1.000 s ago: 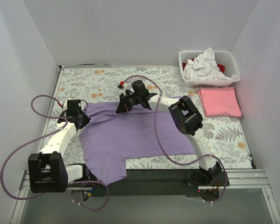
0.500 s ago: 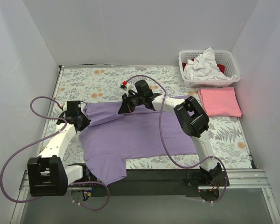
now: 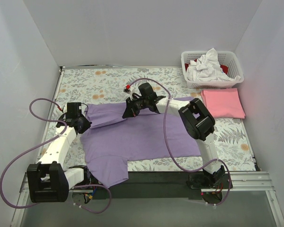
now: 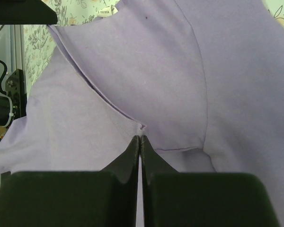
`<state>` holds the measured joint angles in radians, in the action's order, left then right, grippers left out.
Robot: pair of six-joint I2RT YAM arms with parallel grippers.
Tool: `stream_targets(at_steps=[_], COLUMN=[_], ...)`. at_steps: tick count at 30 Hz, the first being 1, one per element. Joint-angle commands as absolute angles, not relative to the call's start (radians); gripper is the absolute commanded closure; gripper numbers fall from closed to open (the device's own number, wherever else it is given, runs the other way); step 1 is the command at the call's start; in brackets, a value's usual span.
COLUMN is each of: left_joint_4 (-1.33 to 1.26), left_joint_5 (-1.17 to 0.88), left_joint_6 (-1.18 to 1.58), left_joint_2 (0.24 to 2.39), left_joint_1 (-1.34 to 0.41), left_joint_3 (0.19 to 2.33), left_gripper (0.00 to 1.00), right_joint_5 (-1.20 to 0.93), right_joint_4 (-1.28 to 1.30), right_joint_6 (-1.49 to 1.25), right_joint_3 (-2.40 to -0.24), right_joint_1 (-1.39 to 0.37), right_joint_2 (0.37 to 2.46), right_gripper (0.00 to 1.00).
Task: Fold and stack the t-shirts
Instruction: Fold the tshirt
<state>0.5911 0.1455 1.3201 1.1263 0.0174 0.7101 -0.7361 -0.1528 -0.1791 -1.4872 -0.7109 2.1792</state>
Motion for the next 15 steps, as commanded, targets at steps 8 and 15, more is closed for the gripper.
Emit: stream_targets(at_steps=[8,15], left_joint_4=[0.643,0.675], left_joint_5=[0.114,0.130], left_joint_6=[1.353,1.408], left_joint_2=[1.068,1.043], left_joint_1=[0.014,0.014], left_joint_3=[0.733,0.715], left_gripper=[1.00,1.00], right_joint_5=[-0.715,-0.701], right_joint_4=[-0.089,-0.058], right_joint_6=[-0.110,-0.087], right_joint_3=[-1.457,-1.451], right_joint_1=[-0.707,-0.709], right_joint_2=[2.065,2.065], right_gripper=[0.99,0.99])
